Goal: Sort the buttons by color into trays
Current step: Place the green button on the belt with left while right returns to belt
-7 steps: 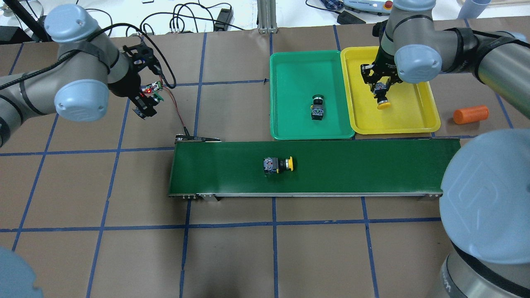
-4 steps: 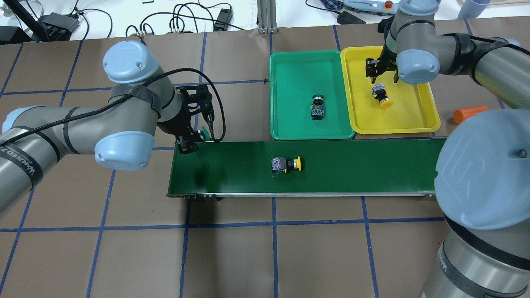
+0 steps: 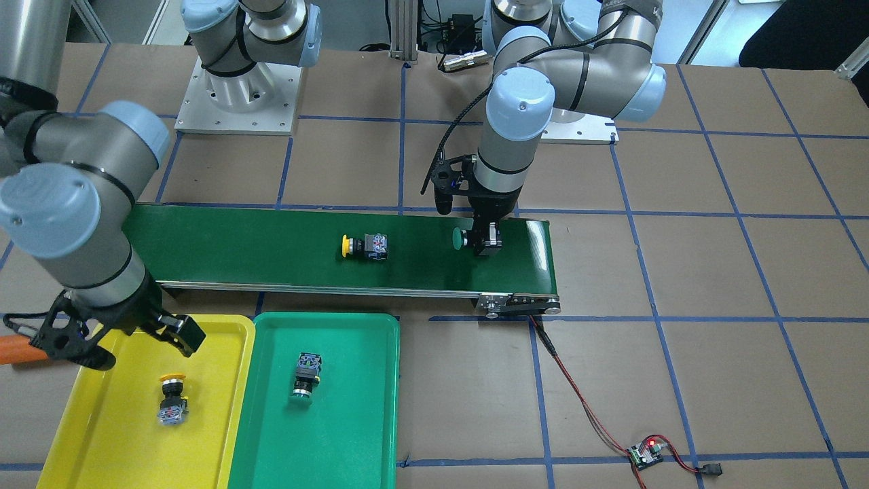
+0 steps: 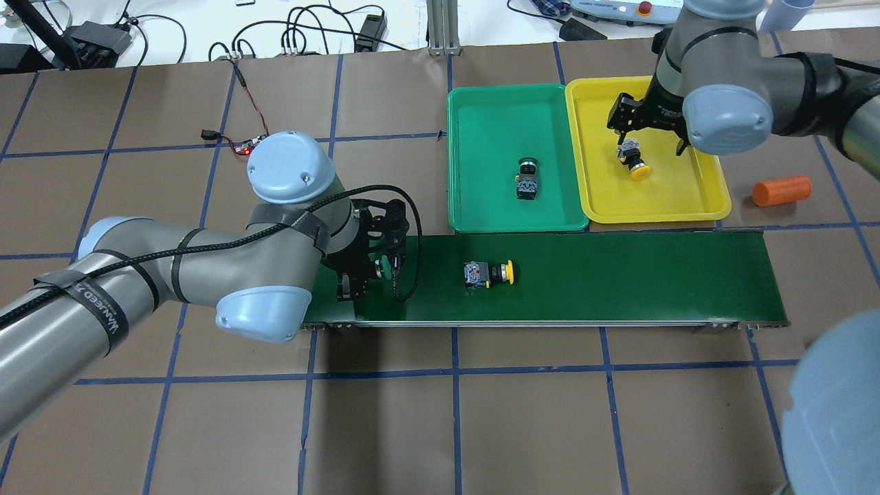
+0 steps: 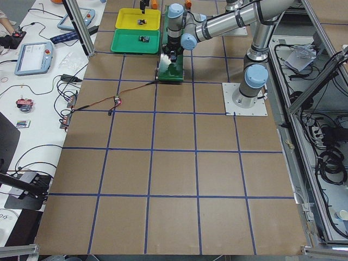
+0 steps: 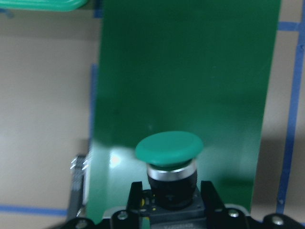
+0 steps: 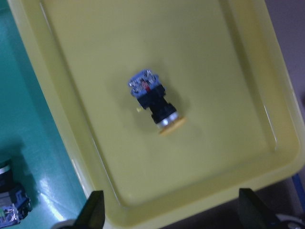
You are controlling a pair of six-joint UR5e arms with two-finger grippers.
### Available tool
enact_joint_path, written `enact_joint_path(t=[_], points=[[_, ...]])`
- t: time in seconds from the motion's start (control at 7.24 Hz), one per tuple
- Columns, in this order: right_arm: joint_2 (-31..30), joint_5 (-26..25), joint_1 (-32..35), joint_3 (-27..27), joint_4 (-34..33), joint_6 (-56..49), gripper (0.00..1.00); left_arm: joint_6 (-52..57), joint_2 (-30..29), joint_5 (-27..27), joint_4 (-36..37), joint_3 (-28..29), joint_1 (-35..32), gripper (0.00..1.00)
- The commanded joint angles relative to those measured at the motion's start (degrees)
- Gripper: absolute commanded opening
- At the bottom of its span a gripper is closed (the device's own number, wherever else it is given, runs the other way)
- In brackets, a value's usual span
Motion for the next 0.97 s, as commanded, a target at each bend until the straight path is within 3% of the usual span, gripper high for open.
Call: enact_joint_path(t=[0.0, 0.28, 0.55, 0.83], points=[[-8.1, 0.1, 1.8, 7.4, 2.0, 17.6, 1.0, -0.4, 1.0, 0.3, 3.7, -2.0, -0.4, 1.0], [-9.2, -0.5, 8.7, 9.5, 2.2, 39.6, 1.0, 0.1, 2.9, 0.4, 1.0, 3.8, 0.8, 1.0], [-9.1, -0.6, 15.7, 10.3, 2.2, 52.8, 1.0, -5.6, 5.1, -0.2, -20.2, 15.8, 9.7, 1.0], [-8.8, 0.1, 19.4, 10.3, 2.2, 62.9, 1.0, -17.9, 6.6, -0.6, -22.1, 17.2, 18.0, 1.0]])
